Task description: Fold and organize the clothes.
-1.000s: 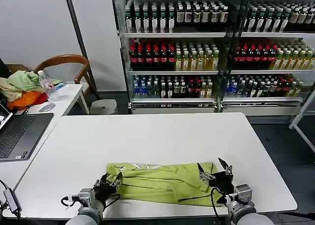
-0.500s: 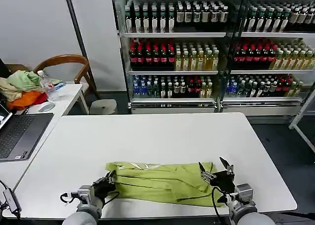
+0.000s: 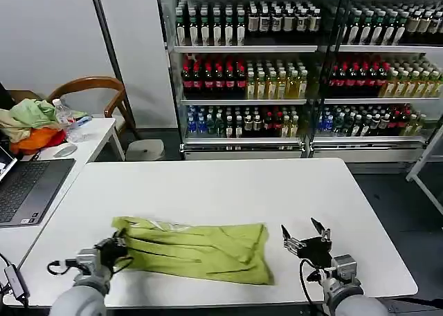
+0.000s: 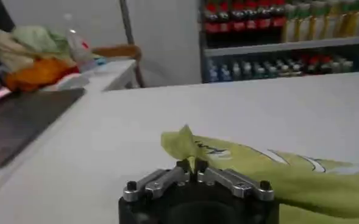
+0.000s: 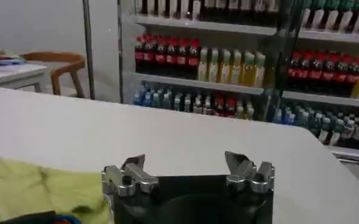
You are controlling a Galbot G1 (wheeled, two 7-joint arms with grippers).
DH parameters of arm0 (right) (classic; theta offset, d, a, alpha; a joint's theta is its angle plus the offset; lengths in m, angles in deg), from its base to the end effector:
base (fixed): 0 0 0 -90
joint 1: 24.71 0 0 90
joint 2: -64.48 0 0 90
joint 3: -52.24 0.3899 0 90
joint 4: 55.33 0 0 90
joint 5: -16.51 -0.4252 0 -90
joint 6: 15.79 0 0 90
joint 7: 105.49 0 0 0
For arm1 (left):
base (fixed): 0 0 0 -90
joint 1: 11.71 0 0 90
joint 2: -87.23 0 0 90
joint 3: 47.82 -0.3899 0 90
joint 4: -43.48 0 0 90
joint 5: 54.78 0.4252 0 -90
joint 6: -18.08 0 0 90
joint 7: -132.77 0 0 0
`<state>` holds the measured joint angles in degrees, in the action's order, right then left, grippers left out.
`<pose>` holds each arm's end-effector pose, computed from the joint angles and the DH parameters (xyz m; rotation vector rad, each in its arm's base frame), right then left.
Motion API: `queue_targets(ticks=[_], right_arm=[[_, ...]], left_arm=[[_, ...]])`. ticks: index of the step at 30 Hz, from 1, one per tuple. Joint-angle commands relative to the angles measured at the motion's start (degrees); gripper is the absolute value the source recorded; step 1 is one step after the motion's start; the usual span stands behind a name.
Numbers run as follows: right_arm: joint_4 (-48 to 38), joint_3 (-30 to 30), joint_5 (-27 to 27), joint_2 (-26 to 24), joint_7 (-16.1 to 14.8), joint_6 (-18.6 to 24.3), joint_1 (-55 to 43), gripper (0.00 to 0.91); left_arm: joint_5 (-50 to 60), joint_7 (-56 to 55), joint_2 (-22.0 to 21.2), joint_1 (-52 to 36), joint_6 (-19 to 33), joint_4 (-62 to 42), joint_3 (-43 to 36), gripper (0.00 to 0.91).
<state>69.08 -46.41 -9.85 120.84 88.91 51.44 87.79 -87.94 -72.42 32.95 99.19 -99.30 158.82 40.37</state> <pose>0.2616 -0.0390 -0.2748 0.2500 -2.8086 0.1686 0.2961 0.1115 -0.3013 0.2124 -2.6597 -0.2149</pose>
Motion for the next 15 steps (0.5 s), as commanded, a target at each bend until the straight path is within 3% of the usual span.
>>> queue_targets(ticks=[1, 8, 13, 15], right_arm=[[0.2, 0.7, 0.0, 0.2, 0.0, 0.1, 0.0, 0.907], [1.0, 2.8, 0.0, 0.3, 0.0, 0.2, 1.7, 0.907], [1.9, 5.1, 0.0, 0.3, 0.0, 0.2, 3.3, 0.907], [2.2, 5.7, 0.0, 0.5, 0.0, 0.3, 3.8, 0.907]], left_arm=[[9.5, -0.5, 1.8, -0.2, -3.4, 1.0, 8.5, 0.04], [-1.8, 0.8, -0.3, 0.2, -1.2, 11.8, -0.2, 0.04], [0.9, 4.7, -3.2, -0.7, 0.9, 14.4, -10.6, 0.04], [8.2, 7.5, -4.3, -1.1, 5.7, 12.4, -14.5, 0.04]])
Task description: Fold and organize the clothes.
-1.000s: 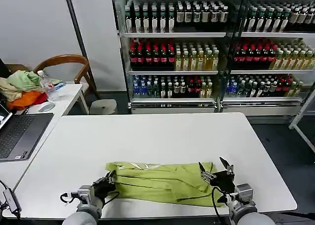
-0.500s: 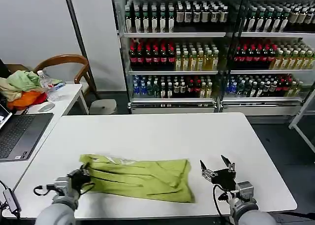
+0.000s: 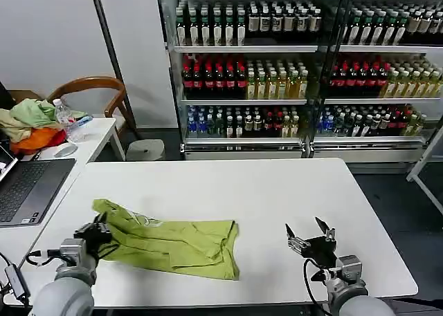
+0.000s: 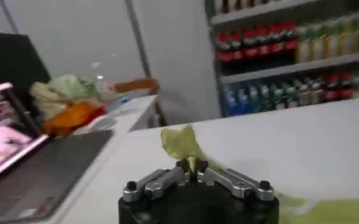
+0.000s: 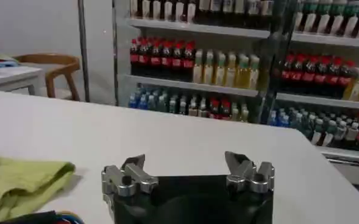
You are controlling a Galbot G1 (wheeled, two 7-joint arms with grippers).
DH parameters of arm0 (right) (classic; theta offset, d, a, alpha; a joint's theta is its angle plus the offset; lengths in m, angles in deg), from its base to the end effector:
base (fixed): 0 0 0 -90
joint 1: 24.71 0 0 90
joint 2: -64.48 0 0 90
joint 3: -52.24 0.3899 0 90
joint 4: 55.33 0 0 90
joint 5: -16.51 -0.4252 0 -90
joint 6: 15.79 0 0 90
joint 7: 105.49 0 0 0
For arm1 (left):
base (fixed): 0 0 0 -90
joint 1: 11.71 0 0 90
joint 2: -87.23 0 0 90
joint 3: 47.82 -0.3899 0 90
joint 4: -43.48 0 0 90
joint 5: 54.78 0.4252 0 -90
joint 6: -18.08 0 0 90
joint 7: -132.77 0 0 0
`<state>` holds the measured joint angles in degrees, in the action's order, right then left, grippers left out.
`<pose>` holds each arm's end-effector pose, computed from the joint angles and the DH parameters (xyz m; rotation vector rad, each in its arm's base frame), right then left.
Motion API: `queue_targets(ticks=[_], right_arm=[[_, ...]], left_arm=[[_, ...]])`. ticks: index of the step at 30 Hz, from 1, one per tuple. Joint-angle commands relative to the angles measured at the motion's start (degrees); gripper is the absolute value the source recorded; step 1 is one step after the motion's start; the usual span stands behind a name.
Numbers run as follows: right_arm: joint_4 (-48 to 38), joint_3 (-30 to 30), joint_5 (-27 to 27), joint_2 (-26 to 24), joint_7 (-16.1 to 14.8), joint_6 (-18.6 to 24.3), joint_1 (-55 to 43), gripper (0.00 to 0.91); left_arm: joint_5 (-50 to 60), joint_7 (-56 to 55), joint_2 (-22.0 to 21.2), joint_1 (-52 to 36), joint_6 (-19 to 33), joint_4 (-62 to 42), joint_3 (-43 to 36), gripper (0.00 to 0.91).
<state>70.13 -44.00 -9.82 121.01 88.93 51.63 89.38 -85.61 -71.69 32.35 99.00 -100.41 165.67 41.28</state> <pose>0.2571 -0.0476 -0.2685 0.2129 -2.8236 0.1711 0.2881 0.0894 -0.2553 0.1528 -2.7688 -0.2377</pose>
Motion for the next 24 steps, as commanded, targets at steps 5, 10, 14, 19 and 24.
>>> queue_targets(ticks=[5, 10, 14, 19, 24], right_arm=[[1.1, 3.6, 0.1, 0.8, 0.0, 0.1, 2.6, 0.907], [0.6, 3.8, 0.1, 0.9, 0.1, 0.2, 2.6, 0.907], [0.4, 3.8, 0.1, 1.1, 0.1, 0.2, 2.6, 0.907], [0.1, 3.8, 0.1, 1.2, 0.1, 0.2, 2.5, 0.907], [0.0, 3.8, 0.1, 1.1, 0.1, 0.1, 2.4, 0.907]], left_arm=[[8.0, 10.1, -5.5, -1.9, 9.2, 3.8, -21.7, 0.04], [10.0, 11.6, -6.2, -2.6, 9.9, 1.8, -24.9, 0.04], [11.1, 11.6, -7.1, -3.7, 10.4, 0.7, -27.1, 0.04], [11.9, 12.0, -8.1, -6.7, 10.7, -2.5, -29.0, 0.05], [11.7, 11.9, -8.8, -9.2, 10.7, -5.8, -29.7, 0.05]])
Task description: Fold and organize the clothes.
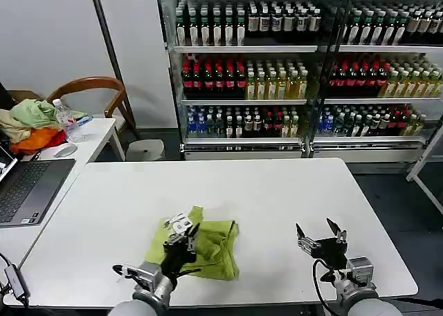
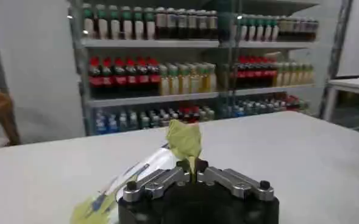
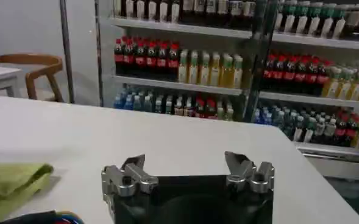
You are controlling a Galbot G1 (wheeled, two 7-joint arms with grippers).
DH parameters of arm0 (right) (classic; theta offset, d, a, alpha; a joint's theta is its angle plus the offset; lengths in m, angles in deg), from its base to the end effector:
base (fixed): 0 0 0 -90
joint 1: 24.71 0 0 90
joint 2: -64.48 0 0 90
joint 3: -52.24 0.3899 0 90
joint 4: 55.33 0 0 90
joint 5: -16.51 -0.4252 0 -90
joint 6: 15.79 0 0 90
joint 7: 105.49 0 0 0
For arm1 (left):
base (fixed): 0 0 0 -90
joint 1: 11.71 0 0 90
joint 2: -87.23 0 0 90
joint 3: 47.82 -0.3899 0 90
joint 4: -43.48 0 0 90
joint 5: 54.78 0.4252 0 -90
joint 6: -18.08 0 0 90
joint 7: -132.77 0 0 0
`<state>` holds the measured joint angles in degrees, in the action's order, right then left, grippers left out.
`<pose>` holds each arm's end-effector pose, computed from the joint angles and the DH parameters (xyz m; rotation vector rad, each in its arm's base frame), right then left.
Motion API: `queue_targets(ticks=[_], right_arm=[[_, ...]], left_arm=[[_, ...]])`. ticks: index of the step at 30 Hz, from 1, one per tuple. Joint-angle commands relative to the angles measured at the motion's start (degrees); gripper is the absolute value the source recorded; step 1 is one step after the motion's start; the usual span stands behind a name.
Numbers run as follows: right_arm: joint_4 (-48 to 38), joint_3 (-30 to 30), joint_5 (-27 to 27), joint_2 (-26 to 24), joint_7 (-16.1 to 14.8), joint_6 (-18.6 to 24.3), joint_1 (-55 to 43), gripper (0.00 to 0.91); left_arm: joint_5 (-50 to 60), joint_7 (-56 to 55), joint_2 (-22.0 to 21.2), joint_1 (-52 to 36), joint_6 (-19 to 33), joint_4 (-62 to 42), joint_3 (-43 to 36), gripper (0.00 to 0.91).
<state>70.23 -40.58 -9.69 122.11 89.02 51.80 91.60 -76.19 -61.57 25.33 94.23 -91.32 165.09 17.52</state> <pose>0.2523 -0.0620 -0.2693 0.1350 -2.8241 0.1658 0.2564 -0.0546 -0.3005 -0.5147 -2.8218 -0.0664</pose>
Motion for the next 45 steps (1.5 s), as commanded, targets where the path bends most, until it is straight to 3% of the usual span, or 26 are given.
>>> queue_targets(ticks=[1, 4, 5, 6, 17, 21, 25, 30, 38, 45], right_arm=[[-0.3, 0.4, 0.0, 0.1, 0.0, -0.1, 0.1, 0.907], [-0.5, 0.3, 0.0, 0.1, 0.0, -0.1, 0.0, 0.907], [-0.6, 0.2, 0.0, 0.1, 0.0, -0.1, -0.1, 0.907], [-0.7, 0.2, 0.0, 0.1, 0.0, -0.1, -0.1, 0.907], [-0.9, -0.5, -0.2, -0.2, 0.0, -0.2, -1.1, 0.907], [-1.0, -0.6, -0.2, -0.4, -0.1, -0.2, -1.5, 0.907], [-0.9, -0.5, -0.3, -0.6, -0.3, 0.2, -1.5, 0.907], [-1.2, -0.4, -0.4, -0.5, -0.3, 0.6, -1.6, 0.907], [-0.9, 0.2, -0.3, -0.5, -0.4, 0.9, -1.1, 0.907], [-0.4, 0.7, -0.2, -0.5, -0.4, 1.0, -0.4, 0.907]], left_arm=[[2.3, 1.8, -1.9, -4.8, 1.6, -5.8, -6.0, 0.05], [2.4, 1.8, -2.5, -6.1, 1.3, -7.1, -6.7, 0.05], [2.4, 1.7, -2.5, -6.2, 1.0, -7.2, -7.0, 0.403], [2.3, 1.7, -2.5, -6.2, 1.2, -7.3, -7.5, 0.907], [1.5, 3.5, -4.5, -7.1, 8.7, -6.8, -8.2, 0.907], [0.1, 3.4, -2.8, -5.4, 9.0, -1.8, -2.7, 0.907], [-1.6, 1.9, 1.1, -2.5, 7.4, -3.6, 5.4, 0.907], [-9.9, -4.4, 3.7, 3.0, -2.1, -4.0, 12.5, 0.907], [-14.3, -6.6, 3.4, 5.8, -7.6, -6.8, 16.2, 0.907], [-19.0, -6.1, 1.9, 4.7, -7.7, -7.4, 15.7, 0.907]])
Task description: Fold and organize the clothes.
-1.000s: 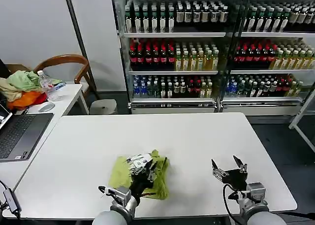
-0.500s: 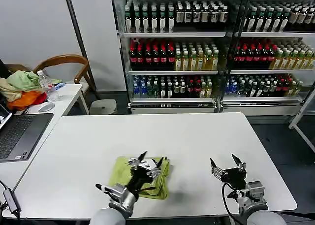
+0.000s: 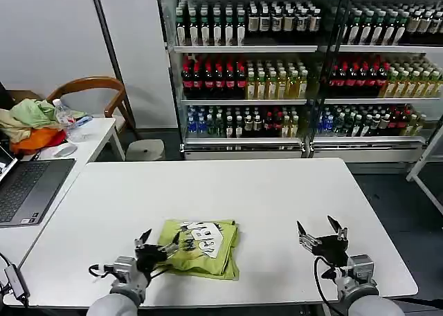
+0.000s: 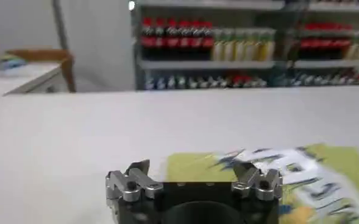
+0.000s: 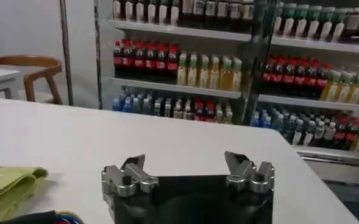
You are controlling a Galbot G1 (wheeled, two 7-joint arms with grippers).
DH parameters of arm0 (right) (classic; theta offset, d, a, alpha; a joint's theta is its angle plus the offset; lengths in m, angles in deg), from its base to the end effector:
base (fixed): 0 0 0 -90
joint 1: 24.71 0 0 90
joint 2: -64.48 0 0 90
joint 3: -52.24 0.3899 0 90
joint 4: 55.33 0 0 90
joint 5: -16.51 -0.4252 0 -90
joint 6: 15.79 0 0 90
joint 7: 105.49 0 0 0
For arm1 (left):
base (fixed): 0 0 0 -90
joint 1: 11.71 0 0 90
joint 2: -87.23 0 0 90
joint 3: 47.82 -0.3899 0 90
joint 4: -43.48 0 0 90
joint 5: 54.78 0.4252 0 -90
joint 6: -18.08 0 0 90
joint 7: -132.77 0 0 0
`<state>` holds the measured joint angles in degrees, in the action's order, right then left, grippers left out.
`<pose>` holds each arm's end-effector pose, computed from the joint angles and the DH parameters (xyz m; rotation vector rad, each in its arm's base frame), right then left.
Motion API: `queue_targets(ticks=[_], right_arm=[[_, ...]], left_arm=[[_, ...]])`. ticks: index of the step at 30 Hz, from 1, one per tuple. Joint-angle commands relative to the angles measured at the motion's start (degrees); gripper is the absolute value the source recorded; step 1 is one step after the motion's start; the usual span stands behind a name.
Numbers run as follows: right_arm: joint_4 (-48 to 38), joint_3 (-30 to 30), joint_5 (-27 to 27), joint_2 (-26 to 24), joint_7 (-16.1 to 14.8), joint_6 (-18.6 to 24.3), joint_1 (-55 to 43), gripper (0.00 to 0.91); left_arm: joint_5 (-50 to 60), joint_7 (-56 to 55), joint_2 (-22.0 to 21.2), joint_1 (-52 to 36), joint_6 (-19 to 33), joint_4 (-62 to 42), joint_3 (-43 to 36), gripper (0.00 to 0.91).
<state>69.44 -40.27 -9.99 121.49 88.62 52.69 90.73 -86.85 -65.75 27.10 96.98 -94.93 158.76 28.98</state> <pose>0.2584 -0.0674 -0.2691 0.1356 -2.8420 0.1729 0.2827 0.0276 -0.3325 -0.1481 -2.6788 -0.0020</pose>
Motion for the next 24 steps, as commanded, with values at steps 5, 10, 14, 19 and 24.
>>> queue_targets(ticks=[5, 10, 14, 19, 24], right_arm=[[0.6, 0.5, 0.2, 0.2, 0.0, 0.2, 0.7, 0.907], [0.9, 0.5, 0.2, 0.4, 0.0, 0.2, 0.9, 0.907], [0.8, 0.4, 0.3, 0.6, 0.0, 0.2, 0.9, 0.907], [1.1, 0.6, 0.3, 0.4, 0.0, 0.1, 1.0, 0.907], [0.8, 0.5, 0.3, 0.4, 0.0, 0.2, 0.9, 0.907]], left_arm=[[-8.7, -0.7, -0.8, 1.4, -2.6, -1.3, 3.2, 0.907], [-9.5, 0.3, -1.6, 1.8, -1.9, -0.5, 1.6, 0.685], [-9.5, 0.9, -2.6, 1.0, -1.2, -2.0, 0.5, 0.04], [-9.8, 1.2, -2.4, 0.6, -1.0, -2.7, 0.7, 0.05], [-10.1, 1.8, -2.2, 0.2, -0.5, -2.9, 1.0, 0.05]])
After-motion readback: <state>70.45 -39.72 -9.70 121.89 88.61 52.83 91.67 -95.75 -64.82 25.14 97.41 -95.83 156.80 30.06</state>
